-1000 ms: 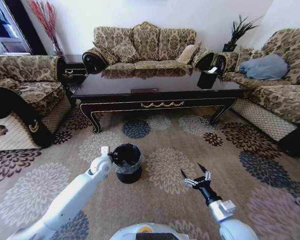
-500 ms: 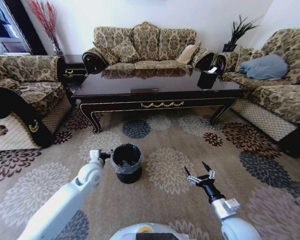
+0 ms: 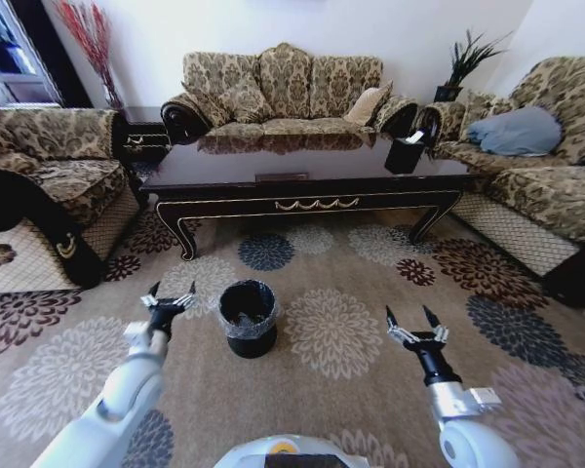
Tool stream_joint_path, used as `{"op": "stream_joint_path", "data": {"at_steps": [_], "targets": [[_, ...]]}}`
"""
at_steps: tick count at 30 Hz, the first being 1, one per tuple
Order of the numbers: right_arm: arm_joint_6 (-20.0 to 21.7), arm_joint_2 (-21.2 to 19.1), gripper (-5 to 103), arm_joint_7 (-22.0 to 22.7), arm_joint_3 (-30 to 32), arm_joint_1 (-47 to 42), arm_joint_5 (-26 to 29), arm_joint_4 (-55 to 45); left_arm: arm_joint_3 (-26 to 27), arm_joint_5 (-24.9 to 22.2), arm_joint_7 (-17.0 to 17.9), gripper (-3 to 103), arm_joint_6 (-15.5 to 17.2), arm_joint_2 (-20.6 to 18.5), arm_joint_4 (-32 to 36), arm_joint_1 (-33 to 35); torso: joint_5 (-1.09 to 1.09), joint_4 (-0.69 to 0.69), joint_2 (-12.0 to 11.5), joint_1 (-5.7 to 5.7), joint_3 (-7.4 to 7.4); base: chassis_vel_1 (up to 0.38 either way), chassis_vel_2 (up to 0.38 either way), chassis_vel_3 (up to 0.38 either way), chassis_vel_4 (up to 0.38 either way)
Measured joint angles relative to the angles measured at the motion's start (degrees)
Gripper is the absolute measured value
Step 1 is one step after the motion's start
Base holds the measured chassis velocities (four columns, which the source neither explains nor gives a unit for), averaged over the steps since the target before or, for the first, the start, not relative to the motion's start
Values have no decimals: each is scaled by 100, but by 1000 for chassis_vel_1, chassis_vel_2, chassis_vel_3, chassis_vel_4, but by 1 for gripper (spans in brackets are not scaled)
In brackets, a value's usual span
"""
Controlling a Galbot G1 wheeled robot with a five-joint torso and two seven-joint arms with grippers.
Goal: Move to the front of the table and pick up the trash from the floor, then place it into the trash bin.
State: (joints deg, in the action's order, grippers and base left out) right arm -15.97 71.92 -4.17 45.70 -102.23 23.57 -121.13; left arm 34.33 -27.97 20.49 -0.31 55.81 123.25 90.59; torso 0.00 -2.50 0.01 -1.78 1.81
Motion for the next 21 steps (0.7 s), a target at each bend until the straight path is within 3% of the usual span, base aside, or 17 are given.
{"op": "stream_joint_path", "data": {"at_steps": [11, 17, 21], "targets": [[-397, 214, 100, -321, 172, 123, -530, 339, 479, 510, -385, 100, -744, 530, 243, 966, 0, 1, 0, -1, 0, 0, 0, 0, 0], [-436, 250, 100, -341, 169, 134, -666, 430, 609, 624, -582, 100, -1081, 504, -82, 1098, -1, 1, 0, -1, 1, 0, 0, 0, 0], [-452, 288, 100, -431, 125, 111, -746, 443, 627, 466, -603, 100, -1093, 479, -150, 1003, -1, 0, 0, -1, 1, 0, 0, 0, 0]]}}
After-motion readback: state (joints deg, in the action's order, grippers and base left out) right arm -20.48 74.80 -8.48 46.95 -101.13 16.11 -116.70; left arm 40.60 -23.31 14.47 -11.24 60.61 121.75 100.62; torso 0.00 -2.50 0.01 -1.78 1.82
